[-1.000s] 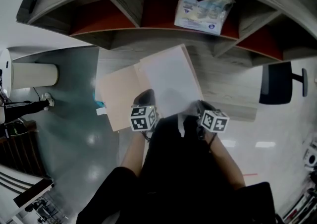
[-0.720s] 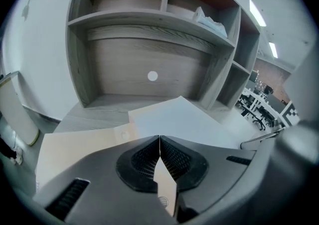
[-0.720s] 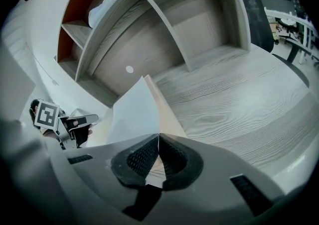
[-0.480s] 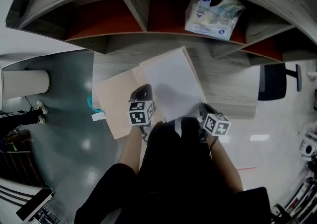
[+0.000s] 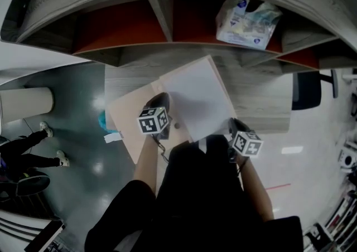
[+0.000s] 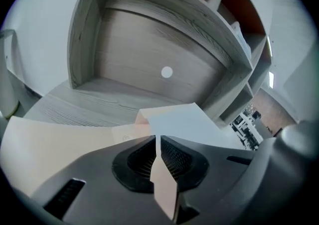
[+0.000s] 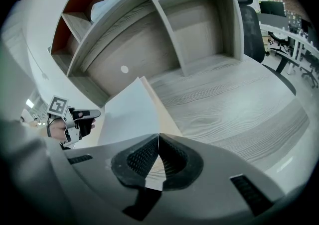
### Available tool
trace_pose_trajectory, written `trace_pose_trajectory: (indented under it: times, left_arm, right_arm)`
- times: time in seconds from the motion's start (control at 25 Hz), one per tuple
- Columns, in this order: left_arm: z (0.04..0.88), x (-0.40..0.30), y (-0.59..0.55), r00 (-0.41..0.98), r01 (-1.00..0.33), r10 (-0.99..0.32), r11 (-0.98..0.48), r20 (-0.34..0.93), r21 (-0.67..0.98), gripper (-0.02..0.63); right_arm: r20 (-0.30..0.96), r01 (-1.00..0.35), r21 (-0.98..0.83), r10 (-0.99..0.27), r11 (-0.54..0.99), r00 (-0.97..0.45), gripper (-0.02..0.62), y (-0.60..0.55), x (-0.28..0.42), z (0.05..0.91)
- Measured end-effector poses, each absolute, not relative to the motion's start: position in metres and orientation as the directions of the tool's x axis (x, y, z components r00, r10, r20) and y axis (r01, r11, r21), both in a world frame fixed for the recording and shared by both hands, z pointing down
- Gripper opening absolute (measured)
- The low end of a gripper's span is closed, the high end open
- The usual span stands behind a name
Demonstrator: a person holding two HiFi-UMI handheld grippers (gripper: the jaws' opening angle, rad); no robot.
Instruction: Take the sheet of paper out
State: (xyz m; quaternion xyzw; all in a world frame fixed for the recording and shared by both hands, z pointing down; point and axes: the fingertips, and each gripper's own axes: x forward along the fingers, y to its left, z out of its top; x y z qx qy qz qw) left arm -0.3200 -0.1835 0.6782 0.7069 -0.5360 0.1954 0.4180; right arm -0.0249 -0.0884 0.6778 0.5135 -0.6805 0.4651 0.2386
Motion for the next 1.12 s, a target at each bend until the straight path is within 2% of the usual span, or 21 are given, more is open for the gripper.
trace_pose_trajectory:
  times: [0.08,0.16,0.24,0.48,1.12]
  left_arm:
    - [0.679,-0.321,-0.190,0.414,-0.866,-0.600,-0.028,0.685,0.499,0.054]
    - [0.677,-0.321,-0.199,0.502,-0.760,-0.615,0.022,0.608,0.650,0.085]
    - [0.677,-0.324,-0.206,0.554,-0.684,-0.618,0.044,0.558,0.728,0.115]
    - [0.689,-0.321,-0.202,0.615,-0.692,-0.541,-0.022,0.574,0.721,0.132]
    - [0.698,-0.303,-0.216,0.645,-0.662,-0.524,-0.019,0.557,0.749,0.138]
  right_arm:
    - [0.805,-0.923,-0.384,-0.480,0.028,-0.350,0.020,-0.088,-0.024,0.678]
    - [0.801,-0.920,-0.392,-0.486,0.017,-0.351,0.020,-0.089,-0.022,0.678]
    - [0.797,-0.916,-0.402,-0.491,0.007,-0.353,0.020,-0.090,-0.022,0.677]
    - [0.807,-0.928,-0.372,-0.493,0.003,-0.325,0.020,-0.088,-0.021,0.678]
    - [0.813,-0.932,-0.363,-0.489,-0.003,-0.315,0.020,-0.088,-0.023,0.677]
